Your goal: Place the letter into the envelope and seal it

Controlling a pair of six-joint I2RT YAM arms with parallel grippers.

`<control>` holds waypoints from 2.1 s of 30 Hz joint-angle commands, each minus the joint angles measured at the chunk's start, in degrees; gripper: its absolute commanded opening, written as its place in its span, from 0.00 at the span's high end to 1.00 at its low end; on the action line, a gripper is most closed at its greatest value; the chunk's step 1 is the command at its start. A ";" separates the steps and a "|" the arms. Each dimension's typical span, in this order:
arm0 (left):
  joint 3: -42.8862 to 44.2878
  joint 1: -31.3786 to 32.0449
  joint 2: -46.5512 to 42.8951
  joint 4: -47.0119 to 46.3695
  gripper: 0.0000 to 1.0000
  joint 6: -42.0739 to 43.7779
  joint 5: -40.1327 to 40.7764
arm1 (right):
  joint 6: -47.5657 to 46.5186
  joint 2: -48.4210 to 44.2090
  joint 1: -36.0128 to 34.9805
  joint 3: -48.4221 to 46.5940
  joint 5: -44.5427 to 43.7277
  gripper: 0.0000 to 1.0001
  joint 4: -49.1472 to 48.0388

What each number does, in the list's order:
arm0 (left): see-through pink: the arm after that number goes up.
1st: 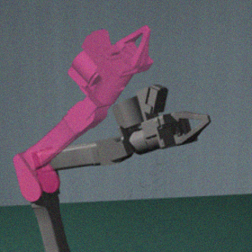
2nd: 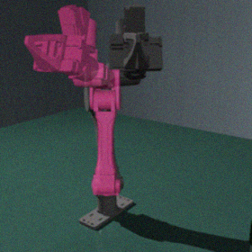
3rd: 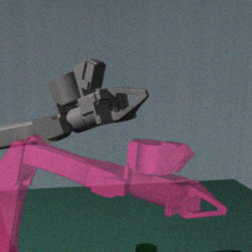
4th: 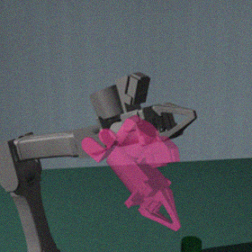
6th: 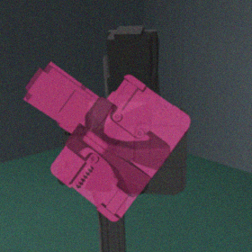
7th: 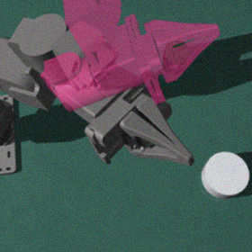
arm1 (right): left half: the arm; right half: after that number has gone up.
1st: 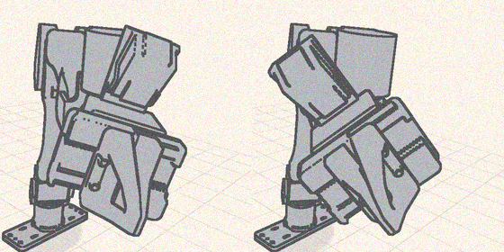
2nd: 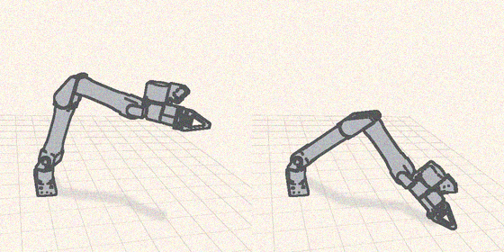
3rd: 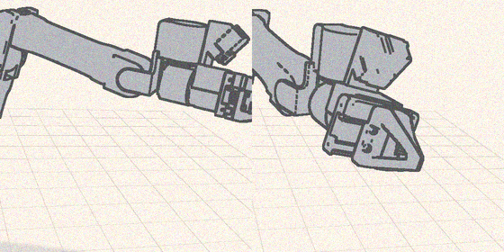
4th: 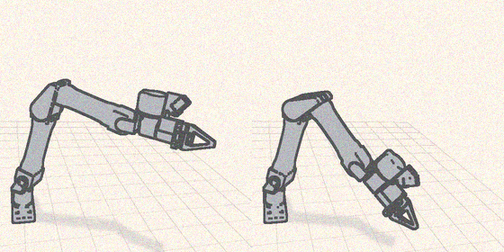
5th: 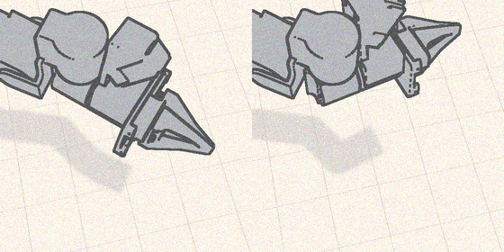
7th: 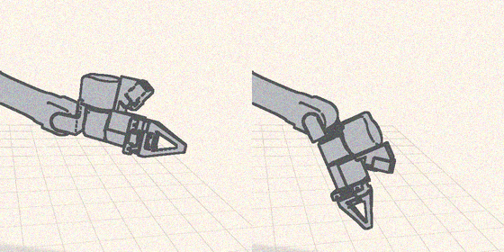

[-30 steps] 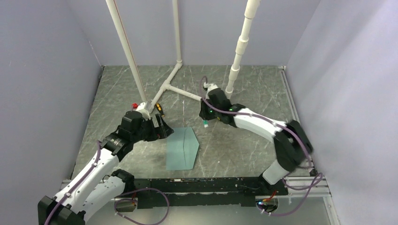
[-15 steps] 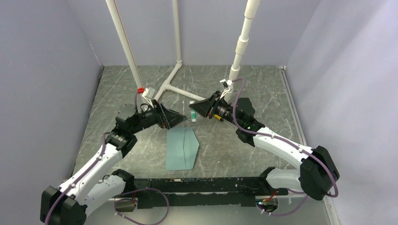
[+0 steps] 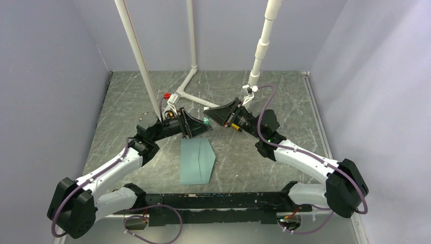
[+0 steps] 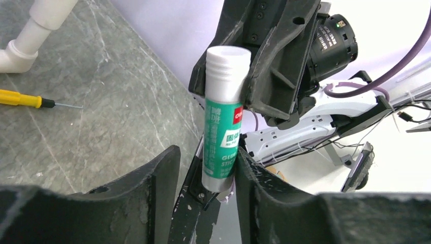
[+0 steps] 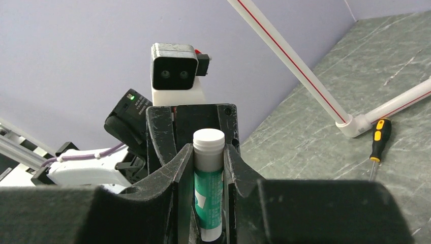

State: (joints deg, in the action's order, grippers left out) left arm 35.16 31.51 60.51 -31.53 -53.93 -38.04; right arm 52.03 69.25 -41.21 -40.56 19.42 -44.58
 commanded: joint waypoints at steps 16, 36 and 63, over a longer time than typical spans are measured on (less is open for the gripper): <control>6.09 0.38 -2.47 14.84 0.98 15.95 5.15 | -12.90 -2.69 -1.06 -17.04 -1.59 0.33 41.56; 27.82 0.92 6.91 48.31 0.98 58.11 -13.14 | -19.88 -2.28 -0.80 -32.89 -7.53 0.50 72.30; 30.73 0.92 6.65 52.43 0.98 58.63 -30.43 | -54.53 -7.92 2.53 -29.05 35.60 1.00 63.80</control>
State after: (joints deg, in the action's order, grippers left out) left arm 63.70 32.95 67.51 23.44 3.95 -65.21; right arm 4.56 63.51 -38.22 -68.16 49.60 18.57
